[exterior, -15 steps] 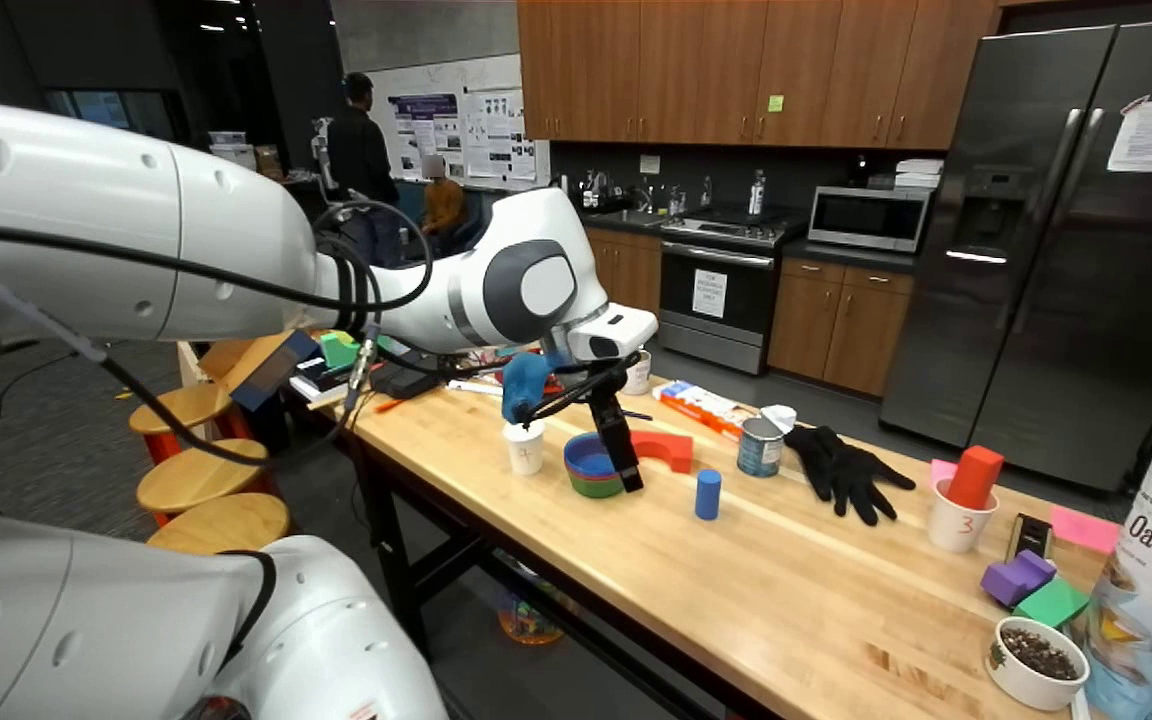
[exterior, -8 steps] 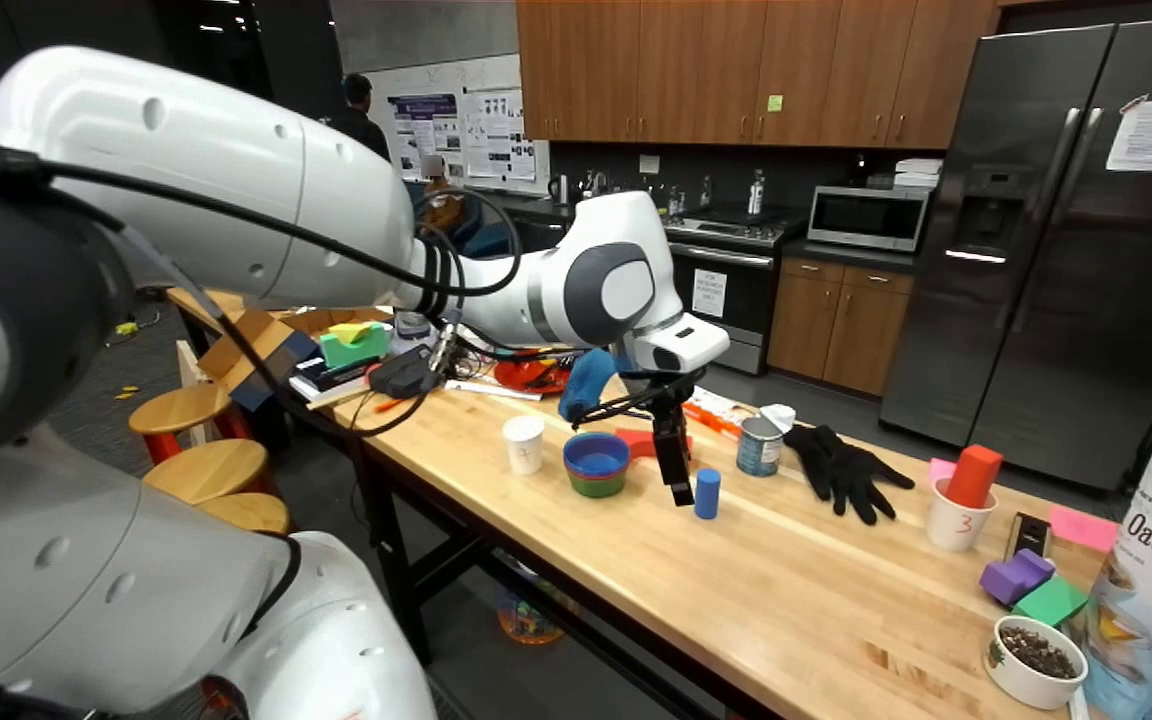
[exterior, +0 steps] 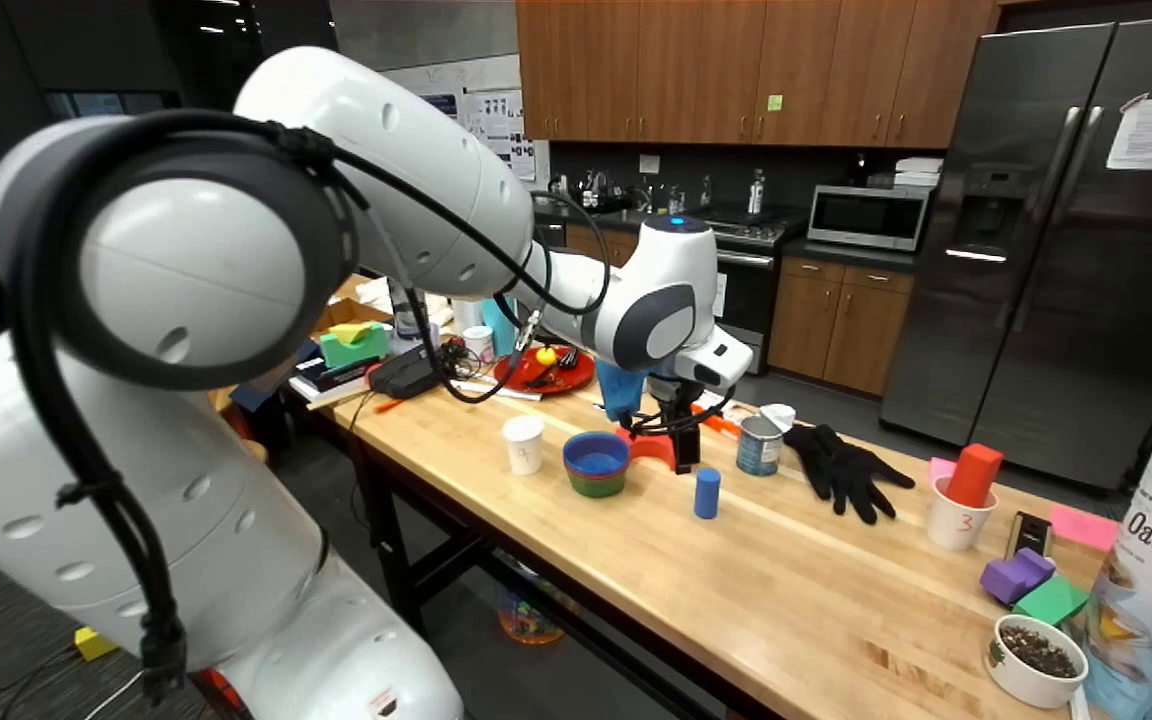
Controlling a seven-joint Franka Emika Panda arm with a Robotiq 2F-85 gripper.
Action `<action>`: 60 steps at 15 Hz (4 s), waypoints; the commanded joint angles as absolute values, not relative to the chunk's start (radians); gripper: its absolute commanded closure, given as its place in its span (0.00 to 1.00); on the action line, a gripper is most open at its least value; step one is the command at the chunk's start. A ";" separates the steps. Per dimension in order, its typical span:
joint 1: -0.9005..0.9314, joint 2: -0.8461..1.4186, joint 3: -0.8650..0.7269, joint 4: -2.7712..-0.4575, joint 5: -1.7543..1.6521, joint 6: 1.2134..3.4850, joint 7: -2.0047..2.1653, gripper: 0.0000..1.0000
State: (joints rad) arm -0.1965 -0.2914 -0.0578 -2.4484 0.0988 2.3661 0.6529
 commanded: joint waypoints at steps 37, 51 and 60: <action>-0.214 -0.084 -0.071 -2.364 -0.095 2.584 0.935 0.00; -0.150 0.050 -0.099 -2.293 0.029 2.595 0.870 0.00; -0.141 0.108 -0.103 -2.228 0.067 2.582 0.819 0.00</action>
